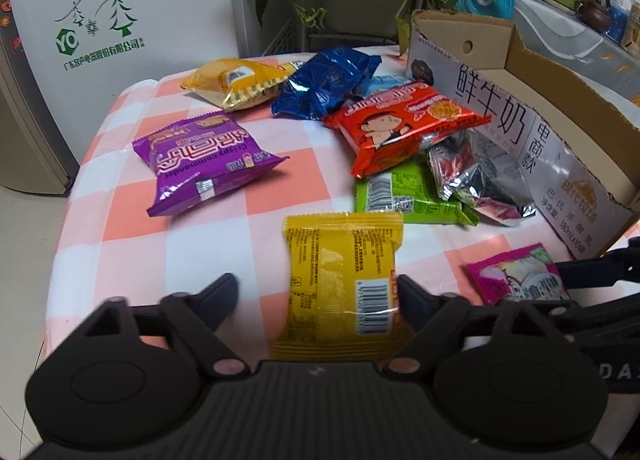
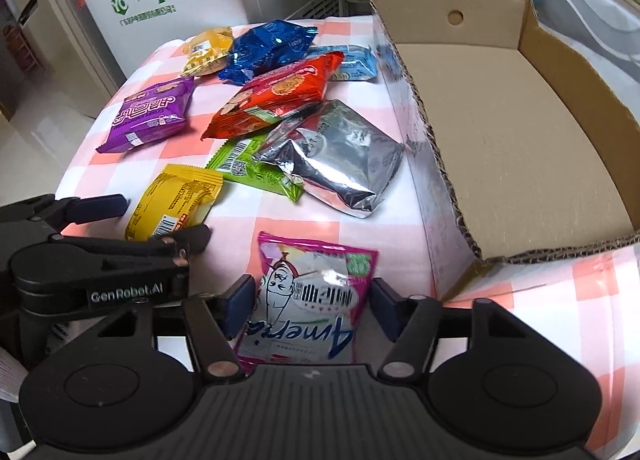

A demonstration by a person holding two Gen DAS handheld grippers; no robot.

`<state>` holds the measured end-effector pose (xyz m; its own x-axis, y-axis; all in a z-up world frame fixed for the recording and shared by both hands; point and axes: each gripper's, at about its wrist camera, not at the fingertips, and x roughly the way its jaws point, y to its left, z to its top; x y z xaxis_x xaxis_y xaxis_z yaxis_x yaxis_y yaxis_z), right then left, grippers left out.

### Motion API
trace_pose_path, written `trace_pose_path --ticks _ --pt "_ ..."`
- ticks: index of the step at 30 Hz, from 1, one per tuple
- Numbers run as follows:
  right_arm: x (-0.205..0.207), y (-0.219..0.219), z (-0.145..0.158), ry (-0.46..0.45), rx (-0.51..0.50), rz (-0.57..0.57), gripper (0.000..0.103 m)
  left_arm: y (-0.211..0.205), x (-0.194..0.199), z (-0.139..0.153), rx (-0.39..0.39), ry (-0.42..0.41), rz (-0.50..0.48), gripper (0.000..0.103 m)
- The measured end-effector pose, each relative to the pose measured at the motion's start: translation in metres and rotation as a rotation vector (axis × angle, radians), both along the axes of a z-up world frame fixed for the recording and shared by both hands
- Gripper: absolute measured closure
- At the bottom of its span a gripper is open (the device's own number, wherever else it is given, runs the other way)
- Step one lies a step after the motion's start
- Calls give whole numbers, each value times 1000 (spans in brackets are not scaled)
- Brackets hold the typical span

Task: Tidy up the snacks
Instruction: 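Grasp the yellow snack bag with the left gripper while right holds Amer bag, then carry the Amer bag into the cardboard box and open the right gripper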

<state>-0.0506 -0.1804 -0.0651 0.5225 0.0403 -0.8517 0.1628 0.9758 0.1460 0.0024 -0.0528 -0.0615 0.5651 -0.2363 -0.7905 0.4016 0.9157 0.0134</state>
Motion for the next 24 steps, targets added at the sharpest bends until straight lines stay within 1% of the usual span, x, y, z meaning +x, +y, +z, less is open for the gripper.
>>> trace_pose_path --ticks 1,2,3,4,5,6,13,17,24 --pt "0 1 0 -4 -1 7 43 1 -1 1 -2 -1 1 31" --pt "0 1 0 -8 -2 14 45 1 -2 2 -5 -2 2 36" --pt "0 2 0 -12 -2 21 45 2 -3 3 -9 -2 6 41" --pt "1 3 1 -16 2 25 46 3 -4 3 -11 -3 12 44" --pt "0 3 1 -20 6 28 47 4 -5 4 -11 -5 18 49" --pt "1 3 1 -23 12 31 47 5 -6 5 -11 -3 26 51" --pt "0 5 3 -50 51 53 47 18 -18 7 -22 4 83 52" --pt "1 10 5 -69 52 80 47 25 -29 9 -24 1 110 52" --pt "1 19 8 -81 48 125 47 41 -43 16 -32 -16 195 52"
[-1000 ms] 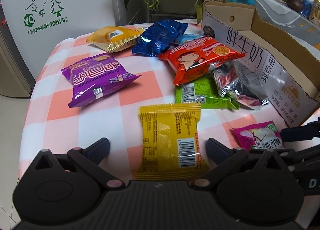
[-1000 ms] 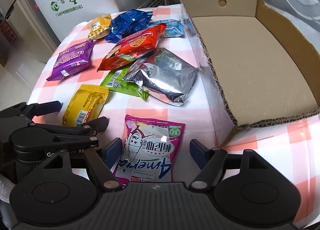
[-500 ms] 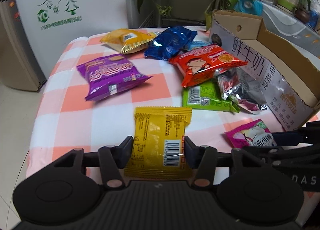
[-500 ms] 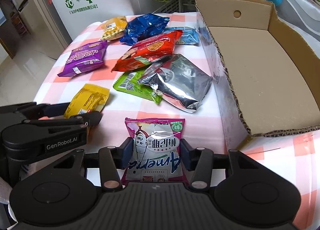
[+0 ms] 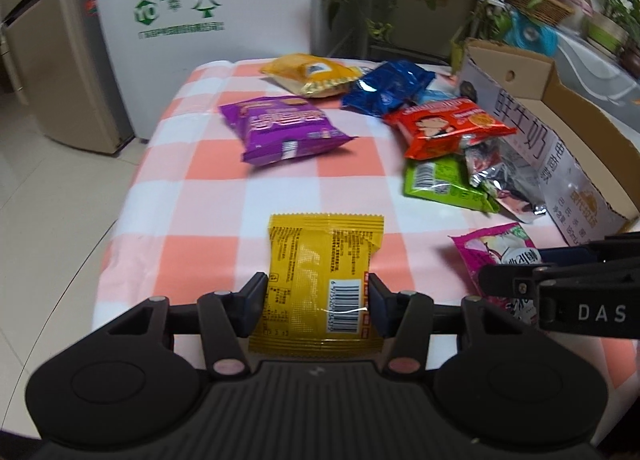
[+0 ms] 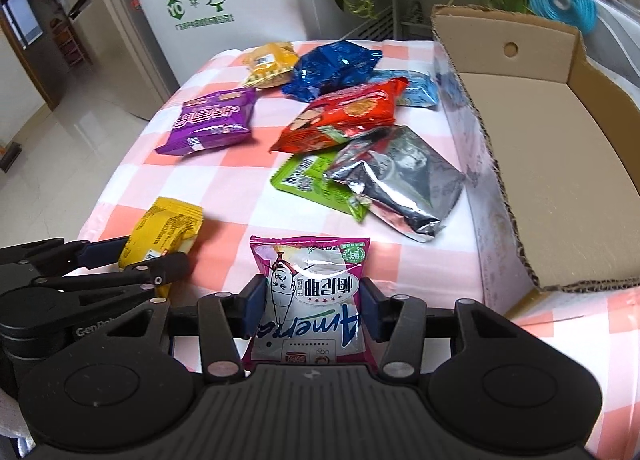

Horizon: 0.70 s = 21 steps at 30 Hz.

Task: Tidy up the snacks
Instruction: 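Carry the Amer bag into the cardboard box and open the right gripper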

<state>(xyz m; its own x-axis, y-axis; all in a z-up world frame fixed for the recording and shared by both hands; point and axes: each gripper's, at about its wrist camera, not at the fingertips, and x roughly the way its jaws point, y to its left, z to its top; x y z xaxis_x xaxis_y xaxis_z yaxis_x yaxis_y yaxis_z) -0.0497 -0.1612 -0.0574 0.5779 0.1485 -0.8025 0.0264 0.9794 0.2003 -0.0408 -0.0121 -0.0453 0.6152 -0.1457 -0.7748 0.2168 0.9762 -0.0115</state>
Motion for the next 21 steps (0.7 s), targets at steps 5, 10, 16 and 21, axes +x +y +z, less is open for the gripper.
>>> trace_pose_path --ticks 5,10,16,21 --pt "-2 4 3 -17 -13 26 47 9 -8 6 -22 -16 55 52" --pt "-4 3 10 -43 -12 32 47 12 -15 9 -12 -26 74 52" --pt "-7 5 25 -101 -16 49 47 11 -24 17 -16 -46 80 52" --pt "-10 -1 42 -159 -20 43 47 10 -30 25 -22 -62 84 52"
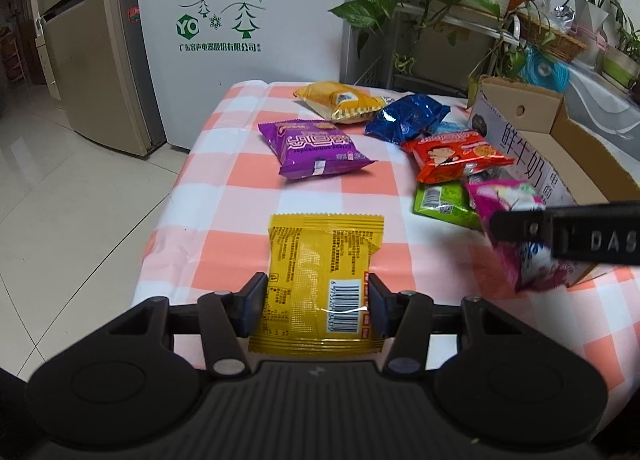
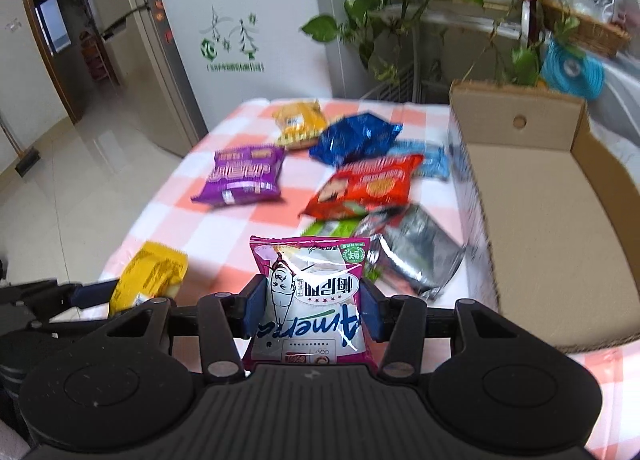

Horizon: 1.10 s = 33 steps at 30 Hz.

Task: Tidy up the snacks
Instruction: 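Carry the Amer bag into the cardboard box and open the right gripper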

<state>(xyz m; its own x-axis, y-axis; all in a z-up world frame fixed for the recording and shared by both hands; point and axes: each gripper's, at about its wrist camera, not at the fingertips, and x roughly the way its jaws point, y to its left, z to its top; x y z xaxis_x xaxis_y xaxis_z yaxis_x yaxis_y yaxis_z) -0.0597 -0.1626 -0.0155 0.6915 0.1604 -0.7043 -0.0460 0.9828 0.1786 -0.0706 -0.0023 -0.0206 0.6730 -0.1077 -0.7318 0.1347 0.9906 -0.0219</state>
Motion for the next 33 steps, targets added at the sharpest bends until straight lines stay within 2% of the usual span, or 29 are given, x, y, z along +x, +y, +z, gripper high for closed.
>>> trace_pose_path --ticks 13,25,29,33 --pt "-1 -31 37 -99 0 -48 47 -28 -3 31 -7 -70 -74 52" --pt "15 -101 60 -115 61 -182 47 -88 17 62 -98 -114 -189 52" --pt "19 -121 62 -108 29 -199 47 -114 23 66 -127 -113 -231 52" --pt "23 -142 59 -85 48 -233 47 -140 29 65 -153 -104 -275 52"
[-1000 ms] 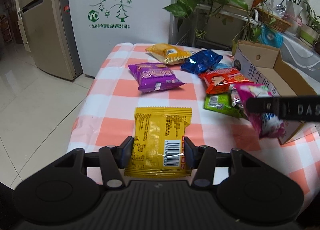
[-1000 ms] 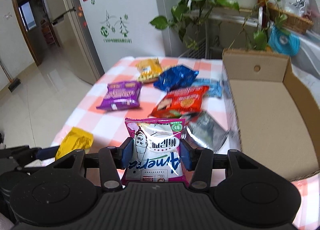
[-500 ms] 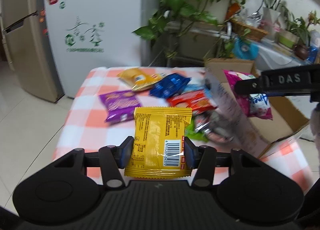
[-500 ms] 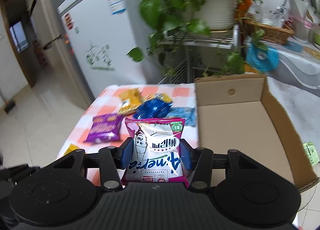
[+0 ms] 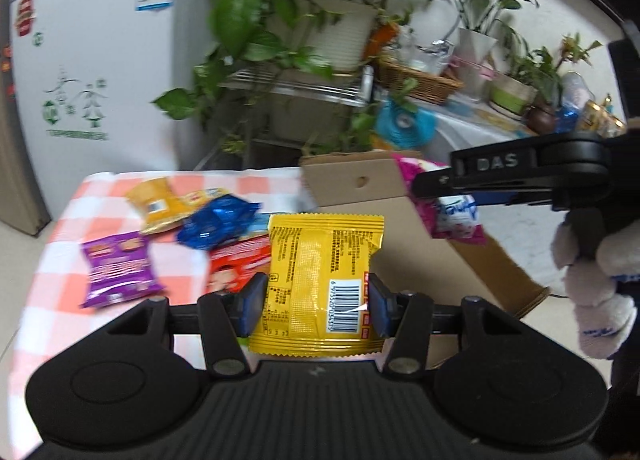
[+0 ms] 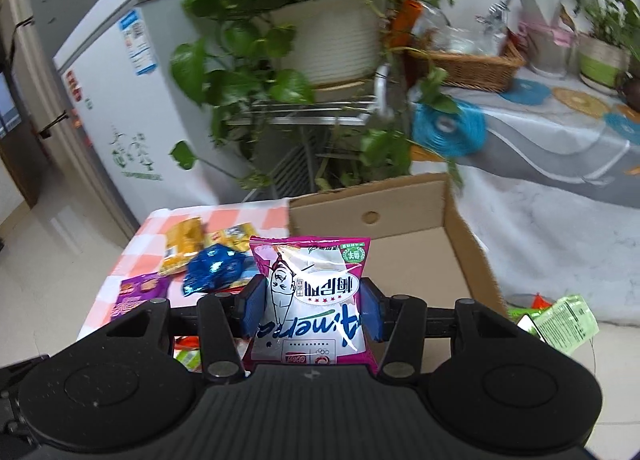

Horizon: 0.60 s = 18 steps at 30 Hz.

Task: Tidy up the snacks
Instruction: 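Carry the Amer bag into the cardboard box and open the right gripper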

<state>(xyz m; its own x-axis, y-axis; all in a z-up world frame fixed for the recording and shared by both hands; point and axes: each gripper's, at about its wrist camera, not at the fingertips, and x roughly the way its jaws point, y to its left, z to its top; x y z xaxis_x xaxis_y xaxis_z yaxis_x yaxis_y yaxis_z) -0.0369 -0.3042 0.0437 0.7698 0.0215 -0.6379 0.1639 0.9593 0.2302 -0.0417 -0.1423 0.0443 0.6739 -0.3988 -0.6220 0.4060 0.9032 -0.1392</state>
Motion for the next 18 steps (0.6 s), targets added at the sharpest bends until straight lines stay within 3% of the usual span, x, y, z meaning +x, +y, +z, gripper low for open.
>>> trace_pose_path --ticks 18 --pt "12 -34 -14 79 19 -116 47 -68 24 -22 -9 53 -94 52"
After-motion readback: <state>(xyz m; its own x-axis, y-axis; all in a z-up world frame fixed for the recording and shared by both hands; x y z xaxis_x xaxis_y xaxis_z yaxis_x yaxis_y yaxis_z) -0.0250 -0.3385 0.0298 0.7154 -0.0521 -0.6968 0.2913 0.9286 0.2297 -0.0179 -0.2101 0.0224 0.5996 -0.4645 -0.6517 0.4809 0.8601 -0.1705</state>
